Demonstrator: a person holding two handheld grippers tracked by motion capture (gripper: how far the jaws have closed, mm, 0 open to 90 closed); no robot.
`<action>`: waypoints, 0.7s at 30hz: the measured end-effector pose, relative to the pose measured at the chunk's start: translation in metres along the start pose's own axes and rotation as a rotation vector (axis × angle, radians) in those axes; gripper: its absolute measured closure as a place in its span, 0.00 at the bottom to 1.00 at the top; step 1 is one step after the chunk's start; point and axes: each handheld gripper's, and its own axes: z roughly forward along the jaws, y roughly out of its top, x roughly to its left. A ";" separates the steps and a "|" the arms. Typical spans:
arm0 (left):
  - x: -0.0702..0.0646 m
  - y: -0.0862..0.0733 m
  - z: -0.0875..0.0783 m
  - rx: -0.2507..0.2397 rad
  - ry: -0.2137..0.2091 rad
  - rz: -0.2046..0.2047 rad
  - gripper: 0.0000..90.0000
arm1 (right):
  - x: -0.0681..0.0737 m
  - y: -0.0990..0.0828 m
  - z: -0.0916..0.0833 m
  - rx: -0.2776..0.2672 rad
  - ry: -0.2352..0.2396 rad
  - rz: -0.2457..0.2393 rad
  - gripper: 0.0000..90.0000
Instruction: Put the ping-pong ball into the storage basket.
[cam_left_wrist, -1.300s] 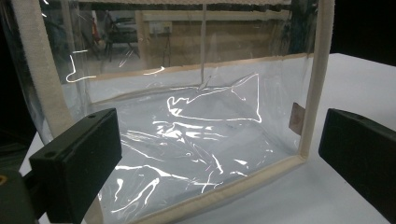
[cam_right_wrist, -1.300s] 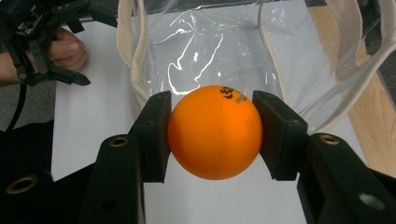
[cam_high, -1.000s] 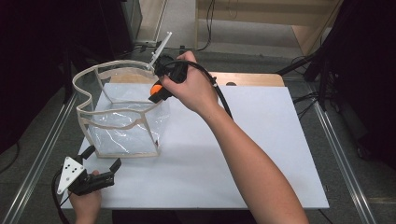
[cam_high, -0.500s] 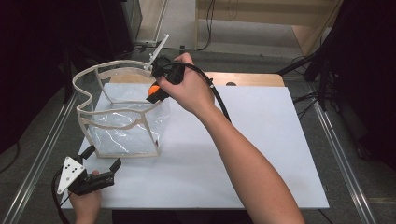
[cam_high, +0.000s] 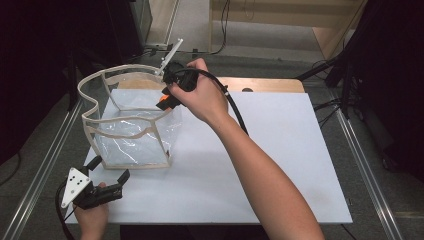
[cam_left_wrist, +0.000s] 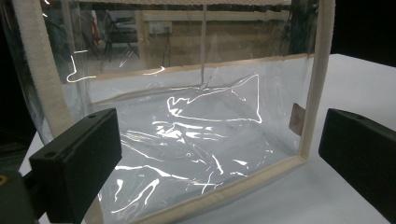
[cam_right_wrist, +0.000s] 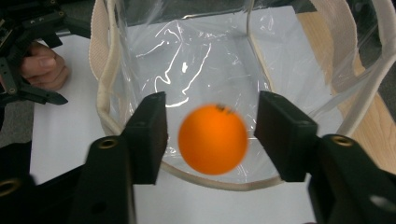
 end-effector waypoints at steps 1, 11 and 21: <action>0.000 0.000 0.000 0.000 0.000 0.000 0.00 | 0.000 0.000 0.000 -0.004 -0.004 0.003 0.40; 0.000 0.000 0.000 -0.001 0.000 0.000 0.00 | 0.002 -0.008 -0.003 -0.027 -0.072 0.022 0.16; 0.000 0.000 0.000 0.002 0.002 0.004 0.00 | 0.001 -0.025 -0.013 -0.028 -0.082 0.043 0.00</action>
